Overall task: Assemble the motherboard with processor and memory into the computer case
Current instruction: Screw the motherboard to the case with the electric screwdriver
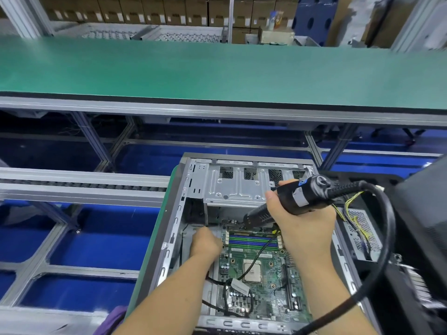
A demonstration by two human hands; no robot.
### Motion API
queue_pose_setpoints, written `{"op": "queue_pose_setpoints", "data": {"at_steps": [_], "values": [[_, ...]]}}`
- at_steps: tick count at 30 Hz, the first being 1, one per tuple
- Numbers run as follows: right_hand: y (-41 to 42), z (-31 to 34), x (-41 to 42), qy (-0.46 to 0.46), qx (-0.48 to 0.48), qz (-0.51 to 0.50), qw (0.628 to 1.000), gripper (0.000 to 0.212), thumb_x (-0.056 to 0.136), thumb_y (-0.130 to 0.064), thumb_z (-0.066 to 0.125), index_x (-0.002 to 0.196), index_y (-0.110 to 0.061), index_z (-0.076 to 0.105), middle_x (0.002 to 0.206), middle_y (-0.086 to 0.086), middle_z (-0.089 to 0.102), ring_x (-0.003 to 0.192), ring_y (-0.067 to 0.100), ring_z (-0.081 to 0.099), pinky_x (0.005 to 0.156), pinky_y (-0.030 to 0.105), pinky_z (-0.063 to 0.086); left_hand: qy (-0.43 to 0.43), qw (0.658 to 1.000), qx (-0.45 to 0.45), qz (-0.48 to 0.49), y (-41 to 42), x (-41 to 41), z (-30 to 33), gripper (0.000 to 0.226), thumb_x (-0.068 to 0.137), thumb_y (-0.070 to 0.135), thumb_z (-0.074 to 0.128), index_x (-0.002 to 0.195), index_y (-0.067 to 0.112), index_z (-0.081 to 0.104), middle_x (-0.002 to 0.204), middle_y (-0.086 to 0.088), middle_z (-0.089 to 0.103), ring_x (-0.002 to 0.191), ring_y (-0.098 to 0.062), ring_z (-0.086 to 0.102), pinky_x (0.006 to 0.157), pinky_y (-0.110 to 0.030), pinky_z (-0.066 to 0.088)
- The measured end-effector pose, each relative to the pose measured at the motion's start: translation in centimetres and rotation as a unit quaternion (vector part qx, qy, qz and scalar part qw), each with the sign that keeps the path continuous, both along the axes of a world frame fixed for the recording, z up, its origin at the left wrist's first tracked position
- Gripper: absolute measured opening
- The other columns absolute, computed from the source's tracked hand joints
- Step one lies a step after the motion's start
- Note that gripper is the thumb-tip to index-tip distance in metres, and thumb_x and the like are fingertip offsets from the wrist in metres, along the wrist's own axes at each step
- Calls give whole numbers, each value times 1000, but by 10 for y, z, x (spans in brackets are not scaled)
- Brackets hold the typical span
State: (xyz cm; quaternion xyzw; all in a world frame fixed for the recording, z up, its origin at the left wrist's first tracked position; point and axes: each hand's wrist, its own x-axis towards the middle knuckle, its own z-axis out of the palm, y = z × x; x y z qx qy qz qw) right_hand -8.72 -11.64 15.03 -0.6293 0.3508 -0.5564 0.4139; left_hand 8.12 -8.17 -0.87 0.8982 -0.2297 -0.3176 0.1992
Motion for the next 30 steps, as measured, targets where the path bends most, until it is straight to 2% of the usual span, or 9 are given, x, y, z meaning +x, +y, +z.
{"op": "queue_pose_setpoints", "data": {"at_steps": [2,4,6,10,14,16,21,25,30], "values": [[-4,2,-5,9,-9,6,1000,11,74,-35,80,80,-33,70,70,-8,70,63,-2,63,63,8,48,22,1000,2,-5,-2,1,2,11,92,9,51,83,5,57,68,-3,50,57,-14,47,47,-23,35],[-7,4,-9,6,-22,8,1000,22,75,-40,77,83,-21,67,70,-3,68,61,6,63,63,8,48,74,996,-21,34,-3,5,5,19,92,7,51,105,1,63,78,-7,56,68,-21,53,59,-27,46],[-12,5,-15,6,-24,2,1000,29,76,-36,78,72,-12,64,69,-2,66,62,9,62,63,6,46,193,976,-48,91,-2,7,11,17,91,3,45,91,3,63,65,-7,55,58,-21,50,58,-31,47],[-24,4,-26,6,-19,23,1000,33,79,-30,79,62,-8,62,64,0,64,59,6,60,62,5,44,347,924,-75,144,5,-1,41,27,85,2,33,63,13,44,47,2,28,39,-13,19,41,-17,18],[-31,2,-34,3,-27,48,998,33,84,-22,79,66,-5,57,67,4,61,54,-6,53,58,-1,39,141,974,-175,-2,6,-18,71,24,84,5,48,63,15,54,49,6,39,38,-11,28,43,-21,23],[-33,0,-38,2,-18,47,999,30,84,-22,80,70,-7,58,69,-1,63,57,-7,56,60,0,40,82,967,-226,-80,6,-32,75,26,85,9,45,74,21,65,51,10,46,43,-10,38,45,-21,31],[-25,-3,-49,0,11,20,1000,31,82,-25,84,66,-9,63,68,-7,67,60,-5,61,59,3,42,200,946,-254,21,5,-56,74,37,84,-4,35,93,9,69,63,1,51,51,-12,41,48,-25,35],[-15,-3,-57,8,4,-16,1000,31,80,-24,86,65,-14,61,68,-9,67,60,-6,60,58,4,42,164,946,-277,-35,16,-68,73,29,96,-7,45,89,8,69,82,-11,70,66,-14,65,61,-24,52],[3,-4,-59,24,7,-51,998,31,78,-29,87,63,-19,62,66,-15,68,61,-4,62,59,5,43,164,928,-330,-53,29,-85,82,6,91,0,65,91,2,70,77,-15,74,66,-19,70,66,-27,59]]}}
